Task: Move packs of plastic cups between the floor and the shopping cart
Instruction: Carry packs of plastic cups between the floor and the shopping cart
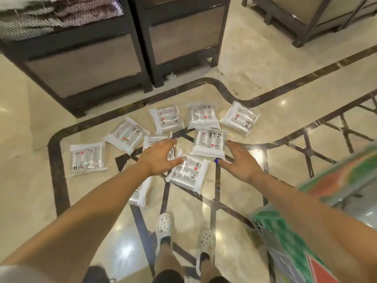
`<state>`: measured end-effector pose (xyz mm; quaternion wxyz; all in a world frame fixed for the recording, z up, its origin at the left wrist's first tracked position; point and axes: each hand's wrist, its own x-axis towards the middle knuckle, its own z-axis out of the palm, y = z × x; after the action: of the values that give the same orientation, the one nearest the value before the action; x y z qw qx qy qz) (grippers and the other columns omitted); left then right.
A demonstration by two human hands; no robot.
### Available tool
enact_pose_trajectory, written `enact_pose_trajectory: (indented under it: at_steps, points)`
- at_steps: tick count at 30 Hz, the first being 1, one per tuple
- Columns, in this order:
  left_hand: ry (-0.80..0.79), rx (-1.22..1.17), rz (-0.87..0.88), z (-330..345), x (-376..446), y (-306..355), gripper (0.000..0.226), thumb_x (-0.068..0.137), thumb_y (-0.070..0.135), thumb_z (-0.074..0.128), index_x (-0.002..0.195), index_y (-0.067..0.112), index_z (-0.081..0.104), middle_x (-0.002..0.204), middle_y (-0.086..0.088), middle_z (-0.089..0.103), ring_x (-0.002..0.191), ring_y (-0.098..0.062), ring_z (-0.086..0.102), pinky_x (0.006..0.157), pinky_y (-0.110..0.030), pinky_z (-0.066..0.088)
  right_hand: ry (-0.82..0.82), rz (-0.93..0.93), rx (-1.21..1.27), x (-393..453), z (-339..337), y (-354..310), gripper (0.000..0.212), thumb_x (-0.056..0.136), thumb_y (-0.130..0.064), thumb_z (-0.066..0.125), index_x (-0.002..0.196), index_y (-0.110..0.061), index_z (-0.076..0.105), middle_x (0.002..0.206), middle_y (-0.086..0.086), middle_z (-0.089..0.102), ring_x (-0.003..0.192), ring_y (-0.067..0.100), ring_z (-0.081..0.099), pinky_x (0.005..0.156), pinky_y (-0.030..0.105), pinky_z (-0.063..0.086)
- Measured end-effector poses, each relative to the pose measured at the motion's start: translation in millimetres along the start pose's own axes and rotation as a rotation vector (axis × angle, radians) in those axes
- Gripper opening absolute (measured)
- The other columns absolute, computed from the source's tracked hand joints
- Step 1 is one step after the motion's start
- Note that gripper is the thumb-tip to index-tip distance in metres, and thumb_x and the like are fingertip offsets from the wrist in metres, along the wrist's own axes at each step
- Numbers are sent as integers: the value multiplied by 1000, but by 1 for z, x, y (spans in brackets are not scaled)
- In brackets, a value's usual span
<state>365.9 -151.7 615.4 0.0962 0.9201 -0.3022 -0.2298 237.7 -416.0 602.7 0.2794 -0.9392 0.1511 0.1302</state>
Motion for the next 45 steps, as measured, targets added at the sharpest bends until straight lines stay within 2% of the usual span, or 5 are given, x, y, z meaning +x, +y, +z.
enact_pose_trajectory:
  at_steps: [13, 18, 32, 40, 45]
  points:
    - [-181, -96, 34, 64, 105, -97, 83, 84, 74, 43, 151, 28, 26, 157, 5, 31, 142, -22, 33, 113, -42, 32, 0, 287, 207, 95, 127, 15, 83, 88, -60, 56, 155, -26, 19, 161, -3, 24, 148, 21, 22, 118, 43, 24]
    - [-230, -191, -15, 163, 156, -134, 79, 85, 70, 49, 150, 28, 31, 155, 5, 34, 128, -19, 51, 109, -40, 38, -66, 305, 191, 154, 202, 67, 86, 85, -65, 54, 155, -26, 22, 159, -1, 29, 145, 24, 28, 116, 45, 29]
    - [-387, -224, -189, 553, 300, -233, 74, 88, 67, 45, 145, 21, 35, 150, 3, 39, 135, -18, 40, 107, -37, 37, -74, 267, 2, 370, 469, 282, 81, 90, -55, 58, 154, -20, 24, 160, 4, 26, 146, 23, 25, 118, 37, 22]
    - [-316, -193, -383, 629, 315, -231, 64, 91, 67, 38, 121, 11, 49, 115, -1, 57, 106, -19, 59, 86, -33, 48, -50, 270, -81, 456, 529, 331, 68, 88, -61, 55, 140, -18, 47, 147, 5, 47, 137, 26, 38, 113, 40, 28]
    - [-323, -878, -850, 635, 316, -214, 78, 86, 60, 59, 143, 12, 34, 135, -1, 52, 124, -20, 52, 98, -28, 38, -130, 288, -174, 478, 535, 327, 83, 82, -76, 48, 143, -20, 42, 148, 3, 46, 137, 27, 41, 116, 48, 22]
